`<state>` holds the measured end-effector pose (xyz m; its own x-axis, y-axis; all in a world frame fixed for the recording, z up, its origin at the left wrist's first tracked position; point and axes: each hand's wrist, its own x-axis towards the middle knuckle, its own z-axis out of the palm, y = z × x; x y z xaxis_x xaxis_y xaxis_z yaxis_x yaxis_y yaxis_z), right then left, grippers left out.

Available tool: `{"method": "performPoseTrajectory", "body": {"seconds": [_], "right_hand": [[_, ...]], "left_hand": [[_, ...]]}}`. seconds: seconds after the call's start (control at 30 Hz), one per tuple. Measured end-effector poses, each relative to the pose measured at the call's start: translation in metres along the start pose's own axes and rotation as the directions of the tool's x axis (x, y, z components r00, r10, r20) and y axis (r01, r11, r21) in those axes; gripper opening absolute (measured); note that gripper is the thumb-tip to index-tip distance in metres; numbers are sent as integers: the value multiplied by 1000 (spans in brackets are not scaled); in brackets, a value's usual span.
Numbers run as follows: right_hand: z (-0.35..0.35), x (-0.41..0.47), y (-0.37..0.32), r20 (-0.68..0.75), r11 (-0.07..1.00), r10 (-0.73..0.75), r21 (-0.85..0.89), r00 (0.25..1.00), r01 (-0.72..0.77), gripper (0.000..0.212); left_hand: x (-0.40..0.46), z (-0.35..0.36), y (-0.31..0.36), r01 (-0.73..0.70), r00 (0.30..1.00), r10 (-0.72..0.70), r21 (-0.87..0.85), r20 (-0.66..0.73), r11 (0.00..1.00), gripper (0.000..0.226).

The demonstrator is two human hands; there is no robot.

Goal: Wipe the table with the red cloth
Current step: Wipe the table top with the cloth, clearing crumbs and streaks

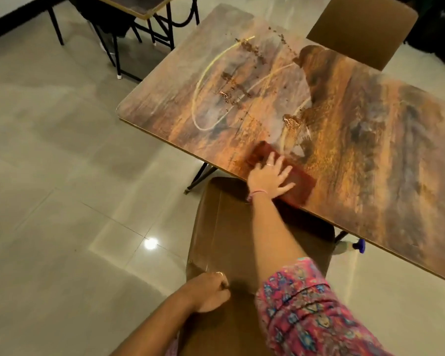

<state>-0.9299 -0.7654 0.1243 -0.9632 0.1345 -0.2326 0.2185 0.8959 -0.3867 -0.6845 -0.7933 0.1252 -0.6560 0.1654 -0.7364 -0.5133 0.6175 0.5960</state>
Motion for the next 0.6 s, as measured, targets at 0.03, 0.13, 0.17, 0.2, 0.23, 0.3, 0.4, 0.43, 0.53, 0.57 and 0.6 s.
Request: {"method": "performPoseTrajectory", "body": {"seconds": [0.03, 0.13, 0.17, 0.2, 0.23, 0.3, 0.4, 0.43, 0.53, 0.57, 0.6], "right_hand": [[13, -11, -19, 16, 995, -99, -14, 995, 99, 55], [43, -48, -52, 141, 903, -415, -55, 899, 426, 55], [47, -58, -52, 189, 834, -526, -74, 829, 546, 56], [47, -61, -45, 226, 760, -613, -96, 757, 643, 56], [43, -56, -36, 244, 701, -669, -106, 702, 705, 56], [29, -40, -12, 255, 662, -715, -53, 651, 748, 57], [5, -4, 16, 181, 789, -609, 38, 772, 613, 52], [-2, 12, 22, 140, 848, -528, 38, 837, 529, 50], [-19, 53, 33, 33, 975, -223, 6, 974, 223, 50], [-22, 63, 30, 4, 993, -118, 5, 993, 118, 49], [-20, 69, 20, -29, 1000, -19, 9, 999, 19, 50]], "left_hand": [[5, -5, 0, 1, 1000, -1, 8, 11, 1000, 36], [19, -19, 5, 4, 999, -5, 33, 45, 999, 42], [21, -22, 8, 3, 999, -5, 43, 49, 999, 43], [23, -26, 10, 0, 998, -3, 57, 55, 998, 42], [27, -32, 11, -9, 998, 5, 74, 57, 997, 38], [28, -39, 10, -11, 999, 9, 38, 35, 999, 29], [32, -62, 3, -42, 999, 42, -7, 34, 999, 23], [35, -72, 0, -58, 998, 58, -5, 35, 998, 24], [43, -100, -10, -102, 994, 102, -11, 45, 995, 25], [45, -111, -15, -115, 992, 116, -21, 59, 993, 24], [47, -123, -22, -126, 989, 128, -38, 77, 991, 24]]}}
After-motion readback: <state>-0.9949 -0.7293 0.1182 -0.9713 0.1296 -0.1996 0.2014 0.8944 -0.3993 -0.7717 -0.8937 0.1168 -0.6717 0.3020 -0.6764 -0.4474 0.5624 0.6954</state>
